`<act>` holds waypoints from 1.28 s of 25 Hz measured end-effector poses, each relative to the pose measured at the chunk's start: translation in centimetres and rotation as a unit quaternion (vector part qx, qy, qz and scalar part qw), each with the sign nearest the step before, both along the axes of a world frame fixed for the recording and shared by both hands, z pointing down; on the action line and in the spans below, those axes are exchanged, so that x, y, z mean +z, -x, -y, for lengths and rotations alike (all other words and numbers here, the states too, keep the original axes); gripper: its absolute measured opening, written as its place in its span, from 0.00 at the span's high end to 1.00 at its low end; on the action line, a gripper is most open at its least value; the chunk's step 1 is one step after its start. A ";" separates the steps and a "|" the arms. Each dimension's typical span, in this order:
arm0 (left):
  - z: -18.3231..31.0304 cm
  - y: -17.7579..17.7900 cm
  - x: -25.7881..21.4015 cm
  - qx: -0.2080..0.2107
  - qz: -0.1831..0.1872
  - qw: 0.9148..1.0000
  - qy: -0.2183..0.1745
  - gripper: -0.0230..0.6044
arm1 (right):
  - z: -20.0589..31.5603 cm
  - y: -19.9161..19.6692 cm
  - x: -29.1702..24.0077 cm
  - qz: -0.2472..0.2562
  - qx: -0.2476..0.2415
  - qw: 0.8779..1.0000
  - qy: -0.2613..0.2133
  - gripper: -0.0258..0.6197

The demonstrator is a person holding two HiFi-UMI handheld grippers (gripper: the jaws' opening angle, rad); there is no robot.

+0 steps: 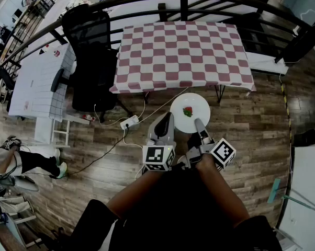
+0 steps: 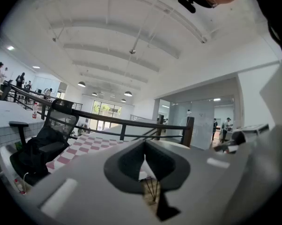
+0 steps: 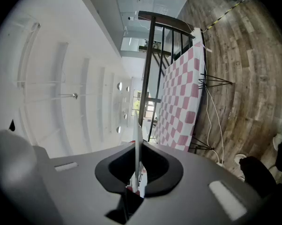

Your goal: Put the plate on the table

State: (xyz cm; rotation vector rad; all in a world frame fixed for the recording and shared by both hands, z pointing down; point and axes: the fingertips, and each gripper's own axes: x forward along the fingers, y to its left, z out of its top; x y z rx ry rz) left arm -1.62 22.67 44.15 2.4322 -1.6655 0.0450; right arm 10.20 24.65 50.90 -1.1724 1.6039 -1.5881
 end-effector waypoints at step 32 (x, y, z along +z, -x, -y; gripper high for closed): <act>5.0 1.7 4.2 0.016 0.001 0.999 0.035 0.95 | 4.4 -2.8 1.9 -0.015 0.017 1.000 0.004 0.94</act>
